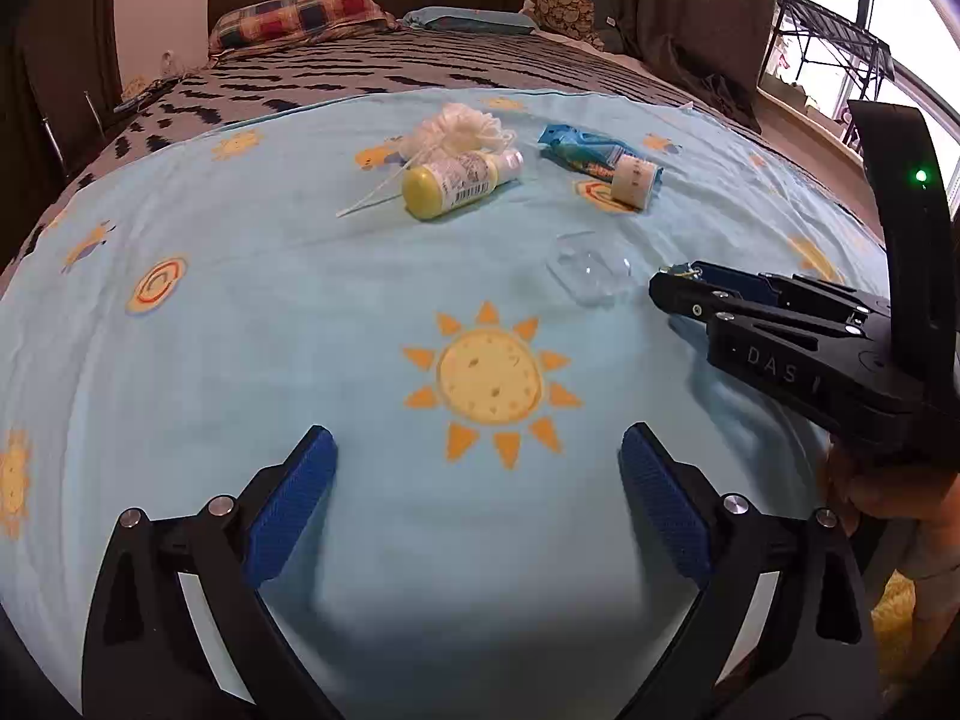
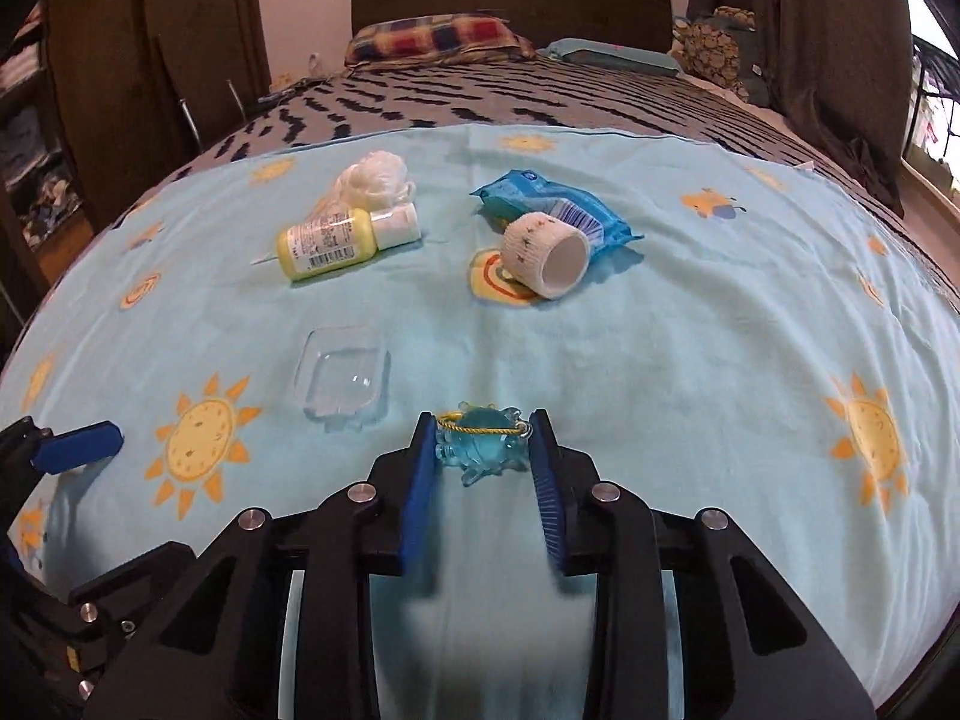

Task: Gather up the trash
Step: 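Grasp the clear plastic box with the left tool while the right tool grasps the teal charm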

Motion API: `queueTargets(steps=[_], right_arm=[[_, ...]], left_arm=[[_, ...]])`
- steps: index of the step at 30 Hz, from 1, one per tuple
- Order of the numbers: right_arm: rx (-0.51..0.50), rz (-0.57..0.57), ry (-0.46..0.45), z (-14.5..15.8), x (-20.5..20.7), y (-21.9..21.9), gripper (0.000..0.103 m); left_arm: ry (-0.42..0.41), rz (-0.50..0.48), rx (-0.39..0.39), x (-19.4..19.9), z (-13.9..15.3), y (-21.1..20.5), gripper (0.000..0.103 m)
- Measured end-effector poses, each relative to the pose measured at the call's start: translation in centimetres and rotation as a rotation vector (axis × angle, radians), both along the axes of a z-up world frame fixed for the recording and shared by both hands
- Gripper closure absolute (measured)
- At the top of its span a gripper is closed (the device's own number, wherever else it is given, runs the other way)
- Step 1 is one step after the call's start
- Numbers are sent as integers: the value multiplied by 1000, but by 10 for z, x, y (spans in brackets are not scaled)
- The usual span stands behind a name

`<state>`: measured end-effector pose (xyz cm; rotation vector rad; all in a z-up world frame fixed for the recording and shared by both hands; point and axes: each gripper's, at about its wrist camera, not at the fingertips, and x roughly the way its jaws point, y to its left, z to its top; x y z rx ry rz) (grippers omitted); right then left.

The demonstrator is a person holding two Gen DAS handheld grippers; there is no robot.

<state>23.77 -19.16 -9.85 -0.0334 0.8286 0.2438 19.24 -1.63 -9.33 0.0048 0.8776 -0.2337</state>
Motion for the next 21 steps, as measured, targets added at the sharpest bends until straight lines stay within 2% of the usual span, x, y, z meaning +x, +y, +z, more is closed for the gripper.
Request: queueTargets(steps=[6, 15, 18, 19, 21], right_arm=[[26, -50, -27, 10, 9, -22, 71], [41, -138, -7, 9, 23, -59, 71], [63, -143, 3, 8, 24, -64, 71], [66, -142, 3, 8, 24, -64, 71], [57, -141, 0, 8, 23, -63, 71]], left_arm=[[-7, -30, -16, 28, 2, -16, 12], [4, -54, -18, 69, 2, -42, 13], [6, -64, -10, 78, 2, -51, 28], [4, -66, 1, 80, 1, -54, 37], [1, -68, 15, 82, 1, -57, 44]])
